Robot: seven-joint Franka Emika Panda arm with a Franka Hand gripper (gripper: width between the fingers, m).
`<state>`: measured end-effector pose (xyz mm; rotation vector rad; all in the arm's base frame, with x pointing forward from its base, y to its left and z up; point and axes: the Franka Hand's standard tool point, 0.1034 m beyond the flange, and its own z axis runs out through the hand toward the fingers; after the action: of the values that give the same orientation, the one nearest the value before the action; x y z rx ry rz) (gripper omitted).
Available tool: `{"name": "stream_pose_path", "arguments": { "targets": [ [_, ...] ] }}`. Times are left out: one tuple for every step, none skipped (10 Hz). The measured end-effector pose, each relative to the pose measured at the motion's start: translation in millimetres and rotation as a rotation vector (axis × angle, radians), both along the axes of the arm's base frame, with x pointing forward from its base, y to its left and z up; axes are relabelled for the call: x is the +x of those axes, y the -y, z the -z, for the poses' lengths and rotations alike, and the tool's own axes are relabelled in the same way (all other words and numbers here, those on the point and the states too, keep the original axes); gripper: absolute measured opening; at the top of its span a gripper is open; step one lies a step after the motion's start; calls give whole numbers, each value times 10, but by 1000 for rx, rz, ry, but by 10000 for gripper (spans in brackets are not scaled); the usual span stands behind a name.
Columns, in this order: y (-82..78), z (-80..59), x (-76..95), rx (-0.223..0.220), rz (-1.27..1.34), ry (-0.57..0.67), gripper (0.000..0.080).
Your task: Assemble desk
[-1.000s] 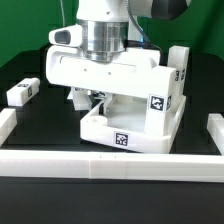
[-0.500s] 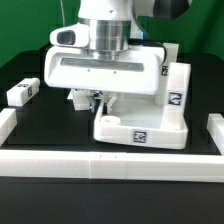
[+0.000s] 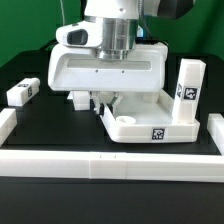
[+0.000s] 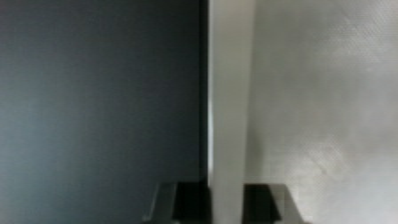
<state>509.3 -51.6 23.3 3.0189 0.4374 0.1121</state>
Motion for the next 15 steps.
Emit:
{"name": "stream_pose_path", "arguments": {
  "targets": [
    [-5, -5, 15, -7, -59, -4, 60],
    [-48, -39, 97, -24, -171, -3, 60],
    [-97, -66, 154, -35, -216, 3, 60],
    [-126, -69, 168, -41, -250, 3, 60],
    [-147, -73, 180, -51, -316, -2, 60],
    [-119, -72, 177, -57, -368, -8, 60],
    [-110, -72, 176, -60, -388, -10, 60],
    [-104, -72, 176, -70, -464, -18, 60],
    [-98, -72, 176, -78, -518, -24, 60],
    [-113, -75, 187, -88, -583, -31, 60],
    [-195, -99, 256, -100, -648, -28, 60],
    [-281, -112, 326, -109, -702, -23, 60],
    [-365, -115, 385, -119, -773, -26, 60],
    [-440, -113, 438, -125, -847, -42, 60],
    [-399, -108, 428, -139, -938, -53, 60]
  ]
}}
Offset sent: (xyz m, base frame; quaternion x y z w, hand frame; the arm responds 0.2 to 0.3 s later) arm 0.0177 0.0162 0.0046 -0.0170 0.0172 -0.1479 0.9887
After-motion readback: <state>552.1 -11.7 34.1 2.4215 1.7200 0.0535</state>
